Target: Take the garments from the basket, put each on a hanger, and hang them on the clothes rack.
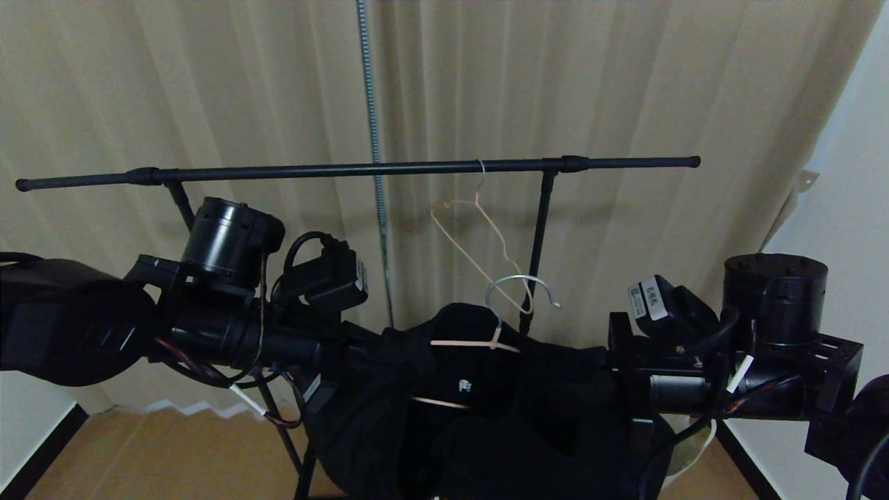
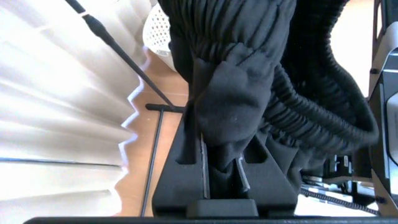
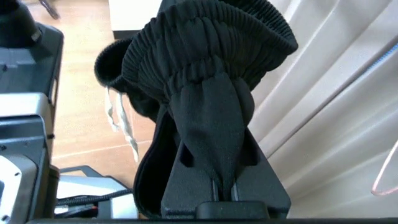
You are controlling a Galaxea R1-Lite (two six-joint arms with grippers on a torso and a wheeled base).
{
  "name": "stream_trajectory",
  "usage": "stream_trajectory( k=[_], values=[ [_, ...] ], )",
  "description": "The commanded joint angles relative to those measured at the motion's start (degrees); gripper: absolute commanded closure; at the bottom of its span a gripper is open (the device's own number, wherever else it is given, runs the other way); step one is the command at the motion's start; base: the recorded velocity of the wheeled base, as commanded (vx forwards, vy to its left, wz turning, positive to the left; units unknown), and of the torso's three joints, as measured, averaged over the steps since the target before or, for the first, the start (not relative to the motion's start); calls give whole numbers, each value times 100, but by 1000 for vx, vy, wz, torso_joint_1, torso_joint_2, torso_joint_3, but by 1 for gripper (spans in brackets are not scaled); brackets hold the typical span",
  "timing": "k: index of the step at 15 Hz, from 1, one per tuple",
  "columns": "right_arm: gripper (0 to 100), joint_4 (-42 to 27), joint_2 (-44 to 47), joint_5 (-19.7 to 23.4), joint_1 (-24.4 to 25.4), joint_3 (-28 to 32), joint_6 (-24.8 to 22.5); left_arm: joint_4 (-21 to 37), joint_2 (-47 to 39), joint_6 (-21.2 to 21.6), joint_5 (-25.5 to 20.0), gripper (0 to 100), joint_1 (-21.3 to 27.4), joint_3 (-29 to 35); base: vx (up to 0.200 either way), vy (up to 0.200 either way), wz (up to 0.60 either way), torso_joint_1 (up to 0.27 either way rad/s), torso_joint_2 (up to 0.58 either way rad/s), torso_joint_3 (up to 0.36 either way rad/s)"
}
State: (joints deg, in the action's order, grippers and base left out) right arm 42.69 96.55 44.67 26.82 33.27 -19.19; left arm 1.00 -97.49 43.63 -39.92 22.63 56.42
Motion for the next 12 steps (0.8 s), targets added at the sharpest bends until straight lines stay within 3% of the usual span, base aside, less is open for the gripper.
stream_trajectory(
  k=[1, 5, 7, 10, 12],
  values=[
    [0, 20, 31, -19, -10, 4, 20, -3, 169, -30, 2, 100, -65, -61, 0, 0, 0, 0, 0, 0],
    [0, 37, -57, 42, -493, 66, 12, -3, 494, -39, -428, 100, -443, -316, 0, 0, 0, 0, 0, 0],
    [0, 55, -57, 332, -687, 92, 12, -3, 643, -39, -446, 100, -645, -491, 0, 0, 0, 0, 0, 0],
    [0, 55, -57, 403, -915, 154, 12, -3, 889, -39, -455, 100, -891, -711, 0, 0, 0, 0, 0, 0],
    [0, 55, -49, 490, -986, 127, -6, -3, 1048, -267, -455, 100, -1023, -755, 0, 0, 0, 0, 0, 0]
  ],
)
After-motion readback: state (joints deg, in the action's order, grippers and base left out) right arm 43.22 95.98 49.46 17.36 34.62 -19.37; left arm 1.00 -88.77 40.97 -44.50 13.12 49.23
